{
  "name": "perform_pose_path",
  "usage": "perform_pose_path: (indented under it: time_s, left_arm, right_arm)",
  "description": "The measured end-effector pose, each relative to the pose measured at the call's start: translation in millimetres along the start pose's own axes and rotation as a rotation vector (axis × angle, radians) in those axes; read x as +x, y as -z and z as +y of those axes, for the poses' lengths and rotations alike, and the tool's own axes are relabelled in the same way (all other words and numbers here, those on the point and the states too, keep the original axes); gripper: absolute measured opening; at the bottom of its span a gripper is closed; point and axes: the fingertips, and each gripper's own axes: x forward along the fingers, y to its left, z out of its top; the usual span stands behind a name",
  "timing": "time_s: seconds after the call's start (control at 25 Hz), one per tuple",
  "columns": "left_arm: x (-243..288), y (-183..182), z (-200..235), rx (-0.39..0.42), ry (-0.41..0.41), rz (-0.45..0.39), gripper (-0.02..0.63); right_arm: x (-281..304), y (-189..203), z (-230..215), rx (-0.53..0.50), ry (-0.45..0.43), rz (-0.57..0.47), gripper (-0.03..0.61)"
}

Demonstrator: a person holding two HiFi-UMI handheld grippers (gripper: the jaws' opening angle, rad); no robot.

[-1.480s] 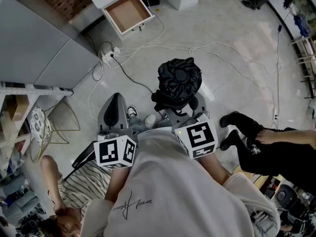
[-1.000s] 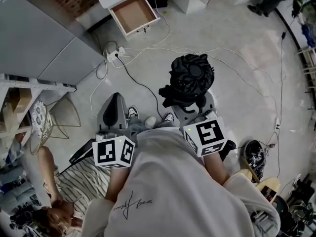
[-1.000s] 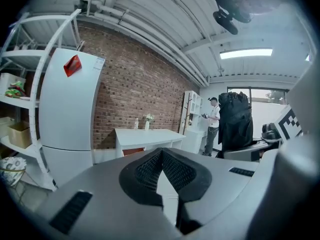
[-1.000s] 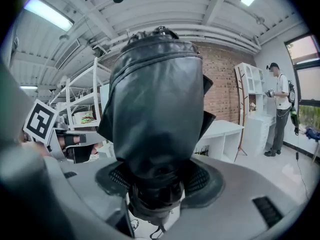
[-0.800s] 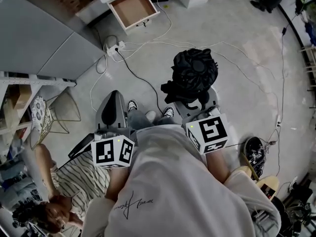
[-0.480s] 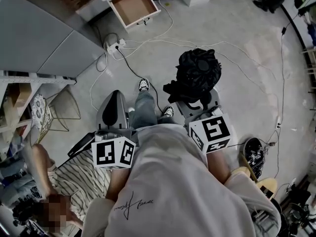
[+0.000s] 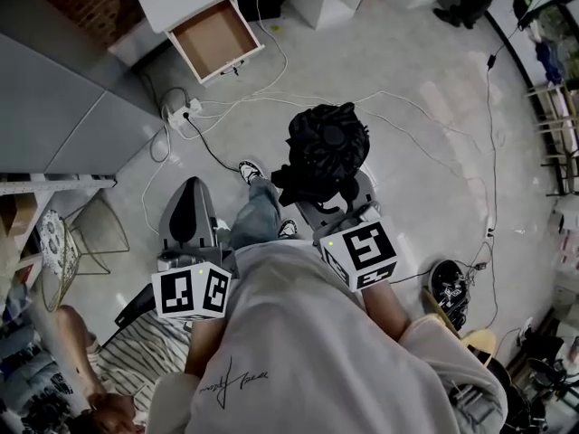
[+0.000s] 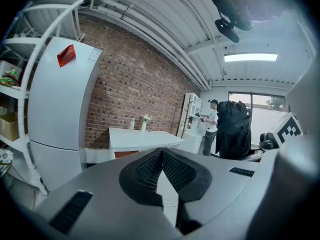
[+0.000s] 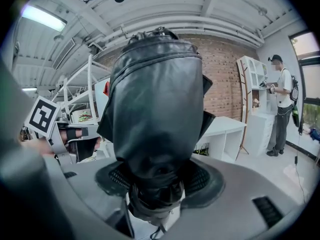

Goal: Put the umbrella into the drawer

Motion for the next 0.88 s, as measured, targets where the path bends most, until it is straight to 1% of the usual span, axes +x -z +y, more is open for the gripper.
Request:
perform_pose_path:
  time_s: [0.2,0.4,0.52,0.6,0.72,0.8,0.88]
  left_arm:
    - [44,-14,12,-0.026,0.021,0.008,0.018]
    - [97,-36,40,-0.035,0.014,0.005,0.018]
    - [106,-42,46,-0.042,0.012,-0.005,0.018]
    - [103,-47,46,-0.039,0.002,-0.033,0.018]
    - [108,-71,60,-0.014,-0.02,-0.116,0.018]
    - [124,-82,80,-0.004,-0.05,-0.125,0.018]
    - [140,-86,98,-0.017,-0.077,-0.115,0.018]
  right_arm:
    - [38,-16,-21,-0.004,-0.002,0.025,0.268]
    - [88,-43,-42,-0.008,-0.013,0.049,0.268]
    - [99,-54,-47,-0.021,-0.018,0.048,0.268]
    - [100,-58,-48,-0.019,-0.018,0.046,0.268]
    - [122,-74,-49,-0.011,-0.037,0.034,0.268]
    - [150,-87,-49,-0.029,-0.058,0.034,0.268]
    - [174,-97,-49,-0.054,-0.076,0.035,0.268]
